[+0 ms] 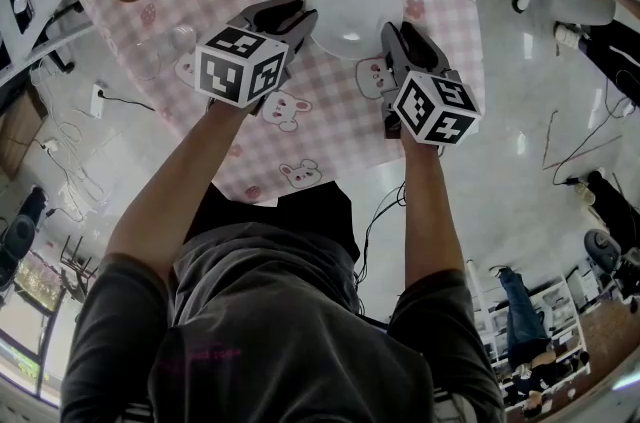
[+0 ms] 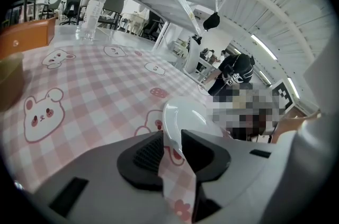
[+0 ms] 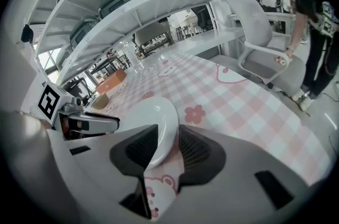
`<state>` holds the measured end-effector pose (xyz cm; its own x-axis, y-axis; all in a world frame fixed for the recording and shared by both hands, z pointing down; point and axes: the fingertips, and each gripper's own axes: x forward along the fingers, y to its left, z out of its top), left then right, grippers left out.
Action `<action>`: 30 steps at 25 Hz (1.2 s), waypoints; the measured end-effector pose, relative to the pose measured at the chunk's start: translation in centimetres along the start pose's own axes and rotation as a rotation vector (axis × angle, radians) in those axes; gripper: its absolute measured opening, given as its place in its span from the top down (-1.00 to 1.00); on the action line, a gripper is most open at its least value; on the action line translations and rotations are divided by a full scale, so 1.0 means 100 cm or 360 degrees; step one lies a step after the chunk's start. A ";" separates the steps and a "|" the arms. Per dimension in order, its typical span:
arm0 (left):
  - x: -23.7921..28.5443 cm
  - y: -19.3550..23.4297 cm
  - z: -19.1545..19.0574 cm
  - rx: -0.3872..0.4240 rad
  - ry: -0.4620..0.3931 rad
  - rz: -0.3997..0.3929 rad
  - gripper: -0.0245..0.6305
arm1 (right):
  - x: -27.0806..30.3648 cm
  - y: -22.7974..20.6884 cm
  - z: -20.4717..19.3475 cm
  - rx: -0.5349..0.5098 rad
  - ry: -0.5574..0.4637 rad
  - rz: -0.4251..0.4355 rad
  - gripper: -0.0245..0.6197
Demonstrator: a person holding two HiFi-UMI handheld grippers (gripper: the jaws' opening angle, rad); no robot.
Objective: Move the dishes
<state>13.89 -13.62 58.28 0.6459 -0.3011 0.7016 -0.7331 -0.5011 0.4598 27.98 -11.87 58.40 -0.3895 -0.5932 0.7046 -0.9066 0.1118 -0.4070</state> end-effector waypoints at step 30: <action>-0.004 -0.004 -0.005 -0.0129 0.0023 -0.0027 0.73 | -0.008 0.002 -0.002 0.0052 -0.0009 -0.0051 0.72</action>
<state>13.83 -12.88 58.10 0.6555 -0.2813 0.7009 -0.7374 -0.4384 0.5138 28.06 -11.25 57.86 -0.3592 -0.6003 0.7146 -0.9128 0.0667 -0.4029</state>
